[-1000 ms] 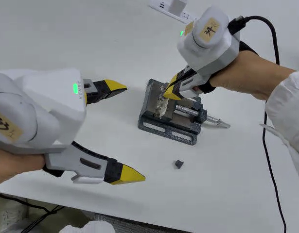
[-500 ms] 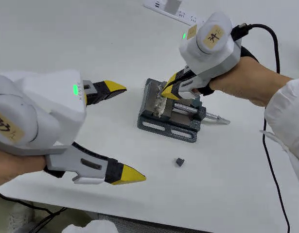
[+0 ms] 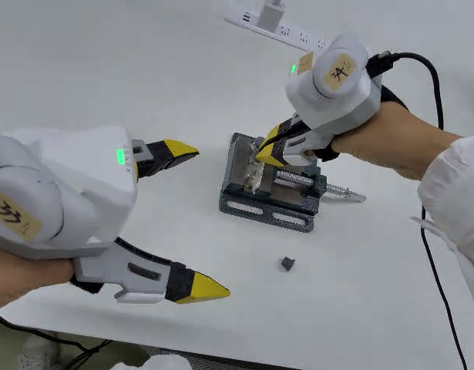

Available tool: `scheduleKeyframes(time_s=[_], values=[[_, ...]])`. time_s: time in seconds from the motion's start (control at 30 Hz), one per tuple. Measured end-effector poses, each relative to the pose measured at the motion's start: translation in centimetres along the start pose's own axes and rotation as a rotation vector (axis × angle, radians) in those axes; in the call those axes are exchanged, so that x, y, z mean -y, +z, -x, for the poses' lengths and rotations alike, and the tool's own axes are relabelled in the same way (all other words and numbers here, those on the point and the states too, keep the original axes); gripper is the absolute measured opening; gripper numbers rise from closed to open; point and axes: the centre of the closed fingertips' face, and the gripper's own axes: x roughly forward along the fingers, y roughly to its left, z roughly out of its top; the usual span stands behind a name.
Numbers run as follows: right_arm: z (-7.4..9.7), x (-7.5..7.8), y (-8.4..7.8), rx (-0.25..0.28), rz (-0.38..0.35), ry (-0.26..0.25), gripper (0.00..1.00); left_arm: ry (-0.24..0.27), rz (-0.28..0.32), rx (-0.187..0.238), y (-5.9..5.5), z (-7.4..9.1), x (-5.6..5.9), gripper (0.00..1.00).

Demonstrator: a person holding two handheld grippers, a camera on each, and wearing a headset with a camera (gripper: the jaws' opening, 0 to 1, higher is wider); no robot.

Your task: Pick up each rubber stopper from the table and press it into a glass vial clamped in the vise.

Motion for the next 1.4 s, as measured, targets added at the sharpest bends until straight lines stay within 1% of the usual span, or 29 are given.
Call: scheduleKeyframes(time_s=[0.07, 0.13, 0.23, 0.27, 0.37, 0.5, 0.63, 0.73, 0.8, 0.87, 1.0, 1.07, 1.17, 1.37, 1.4], values=[[0.0, 0.2, -0.1, 0.005, -0.014, -0.002, 0.01, 0.000, -0.002, -0.003, 0.0, 0.0, 0.0, 0.93], [0.0, 0.1, -0.1, 0.010, -0.014, -0.001, 0.02, 0.000, -0.002, -0.005, -0.1, 0.0, 0.0, 0.93], [0.2, 0.3, -0.3, 0.012, -0.019, -0.016, 0.08, 0.000, -0.005, -0.011, -0.1, 0.1, 0.0, 0.93], [0.4, 0.4, -0.2, 0.018, -0.020, -0.018, 0.07, -0.001, -0.005, -0.011, -0.1, 0.1, 0.0, 0.92], [0.9, 0.6, -0.2, 0.039, -0.038, -0.029, 0.08, -0.001, -0.009, -0.015, -0.1, 0.2, 0.0, 0.92], [1.8, 0.5, -0.1, 0.072, -0.054, -0.043, 0.11, -0.002, -0.017, -0.022, -0.1, 0.2, 0.0, 0.92], [2.9, 0.1, 0.0, 0.107, -0.070, -0.064, 0.15, -0.007, -0.024, -0.028, 0.0, 0.2, 0.1, 0.92], [3.4, 0.1, -0.2, 0.151, -0.094, -0.082, 0.18, -0.010, -0.031, -0.031, 0.1, 0.2, 0.2, 0.92], [3.9, -0.2, -0.3, 0.168, -0.112, -0.089, 0.18, -0.011, -0.038, -0.034, 0.2, 0.2, 0.2, 0.92], [4.6, -0.4, -0.3, 0.198, -0.124, -0.107, 0.20, -0.014, -0.042, -0.030, 0.4, 0.2, 0.3, 0.92], [5.9, -1.2, -0.6, 0.232, -0.146, -0.125, 0.23, -0.021, -0.057, -0.048, 0.2, 0.2, 0.4, 0.92], [6.5, -1.5, -0.8, 0.244, -0.154, -0.136, 0.24, -0.020, -0.061, -0.051, 0.3, 0.3, 0.4, 0.92], [7.3, -2.0, -0.9, 0.278, -0.178, -0.147, 0.26, -0.023, -0.066, -0.052, 0.5, 0.3, 0.5, 0.92], [8.5, -2.7, -1.3, 0.321, -0.199, -0.176, 0.30, -0.032, -0.079, -0.063, 0.4, 0.2, 0.9, 0.92], [8.8, -2.9, -1.3, 0.338, -0.201, -0.183, 0.31, -0.033, -0.082, -0.068, 0.4, 0.1, 1.0, 0.92]])
